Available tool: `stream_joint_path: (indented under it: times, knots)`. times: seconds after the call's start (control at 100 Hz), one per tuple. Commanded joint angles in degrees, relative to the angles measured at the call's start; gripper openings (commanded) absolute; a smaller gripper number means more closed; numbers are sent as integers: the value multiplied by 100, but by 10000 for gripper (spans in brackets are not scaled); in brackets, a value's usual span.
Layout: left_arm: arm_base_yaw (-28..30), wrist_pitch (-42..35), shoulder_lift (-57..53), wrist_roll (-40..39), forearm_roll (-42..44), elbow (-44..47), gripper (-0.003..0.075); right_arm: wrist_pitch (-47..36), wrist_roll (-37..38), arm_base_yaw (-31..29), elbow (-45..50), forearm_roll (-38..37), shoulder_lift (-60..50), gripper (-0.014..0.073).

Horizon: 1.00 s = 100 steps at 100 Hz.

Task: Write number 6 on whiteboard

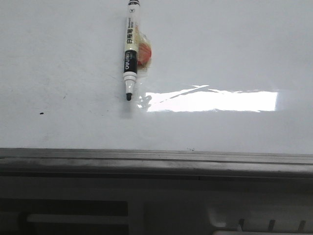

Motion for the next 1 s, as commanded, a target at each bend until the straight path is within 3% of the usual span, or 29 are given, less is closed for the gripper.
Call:
stream_joint_path:
  times: [0.0,0.07,0.12,0.19,0.28,0.39,0.48,0.62,0.84,0.94,0.99]
  knots:
    - [25,-593,-170,-53,-766,248,-19,-779,-15,-43,148,-37,-103,-33]
    - [25,-725,-170,-53,-2134,248,-19,-1425,-2,-43,148,395,-103,-33]
    - [25,-725,-170,-53,-3159,248,-19,-1815,-2,-43,148,1211,-103,-33]
    - [25,-771,-170,-53,-3906,248,-19,-2176,-2,-43,148,1924,-103,-33]
    - [25,-913,-170,-53,-4353,248,-19,-2322,-2,-43,137,2300,-103,-33]
    - [25,-939,-170,-53,-4374,234,-19,-2325,-2,-43,125,2880,-103,-33]
    - [-1,-532,-158,281,-4125,-26,-19,-2134,-2,-43,-141,3734,-103,-33]
    - [-26,308,273,775,-3138,-909,-19,-861,-190,-43,-1022,3533,-36,-33]
    - [-26,1197,2027,1498,-2037,-2442,-13,923,-2098,-43,-2123,3436,706,-32]
    - [-408,1098,2792,1508,-1993,-2785,67,1290,-2242,-43,-2366,3436,1075,20]
    - [-631,1098,3114,1558,-1993,-2904,167,1351,-2242,-43,-2451,3436,1224,87]
